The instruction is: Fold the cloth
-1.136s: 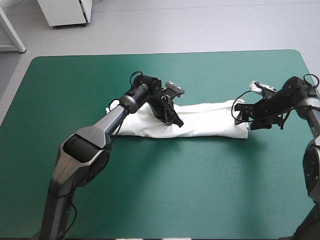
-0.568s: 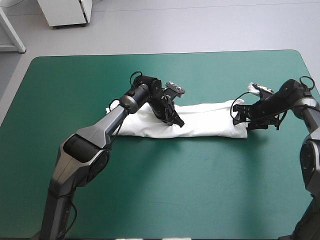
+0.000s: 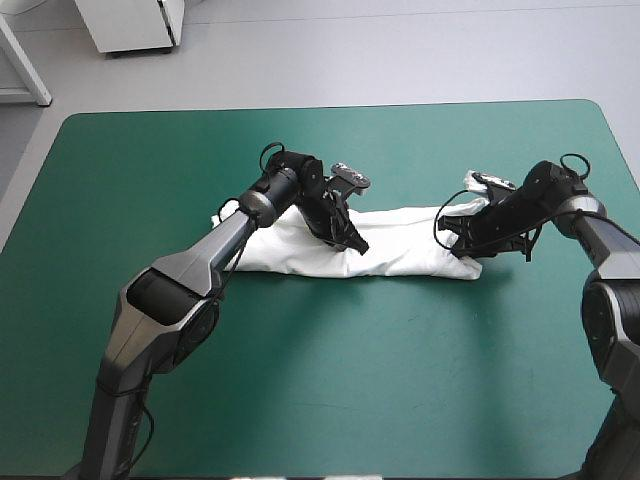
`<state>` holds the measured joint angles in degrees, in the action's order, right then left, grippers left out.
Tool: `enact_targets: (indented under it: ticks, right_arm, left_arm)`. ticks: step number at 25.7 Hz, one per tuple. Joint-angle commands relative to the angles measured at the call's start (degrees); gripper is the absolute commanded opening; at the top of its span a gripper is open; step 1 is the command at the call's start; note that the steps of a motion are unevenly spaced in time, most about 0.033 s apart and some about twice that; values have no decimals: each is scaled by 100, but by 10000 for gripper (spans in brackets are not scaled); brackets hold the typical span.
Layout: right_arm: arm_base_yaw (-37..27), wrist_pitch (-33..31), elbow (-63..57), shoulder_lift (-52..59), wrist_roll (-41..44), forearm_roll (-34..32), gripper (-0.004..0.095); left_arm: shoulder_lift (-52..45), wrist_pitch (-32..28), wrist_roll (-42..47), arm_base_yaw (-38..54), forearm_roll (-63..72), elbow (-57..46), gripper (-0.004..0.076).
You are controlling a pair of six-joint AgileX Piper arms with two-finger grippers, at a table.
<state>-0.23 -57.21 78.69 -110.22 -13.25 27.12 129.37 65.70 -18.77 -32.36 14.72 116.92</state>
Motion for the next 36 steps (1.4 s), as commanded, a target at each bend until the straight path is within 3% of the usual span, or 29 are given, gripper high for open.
enact_targets:
  ticks: [1, 11, 15, 19, 36]
  right_arm:
    - [106, -143, -12, 70, 36, -154, -16]
    - [106, -267, 736, 1121, 46, -34, -16]
    - [106, -349, 1145, 1337, -37, 342, -16]
    - [142, -440, 1572, 1414, -109, 668, -16]
    - [964, -764, 2916, 1428, -70, 811, -16]
  left_arm:
    - [-267, -69, -94, -13, 174, 121, -22]
    - [-267, -69, -138, -13, 174, 121, -22]
    - [-267, -69, -138, -13, 174, 121, -22]
    - [-267, -69, -138, -13, 174, 121, -22]
    - [-267, -69, -138, -13, 174, 121, -22]
